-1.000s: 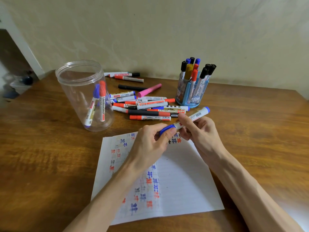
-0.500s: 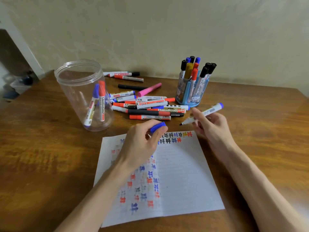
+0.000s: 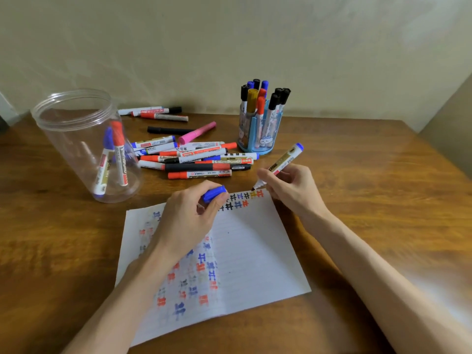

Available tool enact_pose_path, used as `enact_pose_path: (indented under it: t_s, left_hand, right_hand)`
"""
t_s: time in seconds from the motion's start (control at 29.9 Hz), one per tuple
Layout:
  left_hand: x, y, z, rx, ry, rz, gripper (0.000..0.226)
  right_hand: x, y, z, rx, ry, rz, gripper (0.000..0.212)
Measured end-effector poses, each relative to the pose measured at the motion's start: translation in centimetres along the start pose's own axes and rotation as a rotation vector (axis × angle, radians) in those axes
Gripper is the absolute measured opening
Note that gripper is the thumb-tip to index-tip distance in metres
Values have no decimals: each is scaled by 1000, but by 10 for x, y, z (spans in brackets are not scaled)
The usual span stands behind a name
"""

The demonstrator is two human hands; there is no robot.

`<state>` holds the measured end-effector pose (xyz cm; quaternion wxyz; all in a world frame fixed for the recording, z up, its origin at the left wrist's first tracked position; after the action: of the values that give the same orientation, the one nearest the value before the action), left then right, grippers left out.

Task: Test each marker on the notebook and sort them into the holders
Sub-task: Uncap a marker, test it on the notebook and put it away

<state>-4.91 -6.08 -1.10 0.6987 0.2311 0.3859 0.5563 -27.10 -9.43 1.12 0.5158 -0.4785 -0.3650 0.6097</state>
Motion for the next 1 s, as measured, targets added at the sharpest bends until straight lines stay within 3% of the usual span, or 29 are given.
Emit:
enact_pose_path:
  t_s: [0.37, 0.77, 1.0]
  left_hand:
    - [0, -1, -5, -34, 3, -6, 30]
    - [1, -2, -5, -36, 4, -5, 28]
    - [1, -2, -4, -33, 5, 0, 30]
  right_hand:
    - [8, 19, -3, 111, 25, 167, 18]
    - [7, 26, -6, 190, -11, 198, 15]
    - [7, 30, -3, 235, 67, 200, 21]
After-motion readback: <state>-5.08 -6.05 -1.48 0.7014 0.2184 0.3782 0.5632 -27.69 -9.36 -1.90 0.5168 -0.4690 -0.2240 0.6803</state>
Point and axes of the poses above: each hand's wrist, its own x-axis away from the middle knuckle, its own z-axis out of the back of the hand, y = z × x, the point moved 3 cm from there along -x, towards the middle knuckle, and after that the axes turned 7 degrees about z, right-handed, at the moved point
